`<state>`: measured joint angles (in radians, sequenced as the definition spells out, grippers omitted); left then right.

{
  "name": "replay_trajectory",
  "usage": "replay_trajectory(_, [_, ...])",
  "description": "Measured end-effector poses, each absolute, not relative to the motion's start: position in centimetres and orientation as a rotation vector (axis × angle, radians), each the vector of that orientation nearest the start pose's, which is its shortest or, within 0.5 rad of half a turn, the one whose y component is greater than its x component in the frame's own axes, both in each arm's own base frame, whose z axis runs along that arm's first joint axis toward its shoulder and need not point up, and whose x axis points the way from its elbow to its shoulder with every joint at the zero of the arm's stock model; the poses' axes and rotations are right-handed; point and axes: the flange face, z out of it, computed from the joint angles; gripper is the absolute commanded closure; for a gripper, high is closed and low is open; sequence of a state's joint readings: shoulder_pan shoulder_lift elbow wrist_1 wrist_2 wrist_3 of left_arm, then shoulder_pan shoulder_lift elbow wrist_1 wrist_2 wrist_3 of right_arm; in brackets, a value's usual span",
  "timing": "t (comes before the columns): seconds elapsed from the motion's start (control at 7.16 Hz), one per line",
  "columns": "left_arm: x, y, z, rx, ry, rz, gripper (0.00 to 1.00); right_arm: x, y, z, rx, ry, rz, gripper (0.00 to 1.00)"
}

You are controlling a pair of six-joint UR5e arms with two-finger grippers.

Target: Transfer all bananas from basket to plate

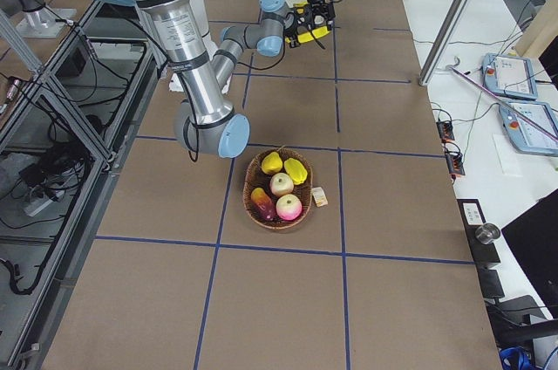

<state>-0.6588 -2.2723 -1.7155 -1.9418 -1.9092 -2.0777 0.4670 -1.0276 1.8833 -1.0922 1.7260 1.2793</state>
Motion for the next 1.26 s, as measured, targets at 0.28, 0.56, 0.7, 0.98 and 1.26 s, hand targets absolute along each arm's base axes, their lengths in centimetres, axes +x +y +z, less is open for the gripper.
replay_trajectory(0.28, [46.21, -48.02, 13.03, -0.210, 1.262, -0.801, 0.26, -47.98, -37.36, 15.70, 0.370, -1.283, 0.045, 0.99])
replay_trajectory(0.56, [46.43, -47.85, 13.01, -0.211, 1.262, -0.796, 0.33, -47.98, -37.35, 15.63, 0.370, -1.284, 0.045, 0.99])
replay_trajectory(0.7, [46.46, -47.81, 13.03, -0.210, 1.262, -0.795, 0.47, -47.95, -37.34, 15.56, 0.371, -1.286, 0.045, 0.99])
replay_trajectory(0.98, [46.50, -47.78, 13.10, -0.211, 1.261, -0.794, 1.00, -47.91, -37.32, 15.47, 0.372, -1.287, 0.044, 0.93])
replay_trajectory(1.26, [46.51, -47.76, 13.13, -0.208, 1.261, -0.789, 1.00, -47.89, -37.33, 15.45, 0.372, -1.288, 0.043, 0.01])
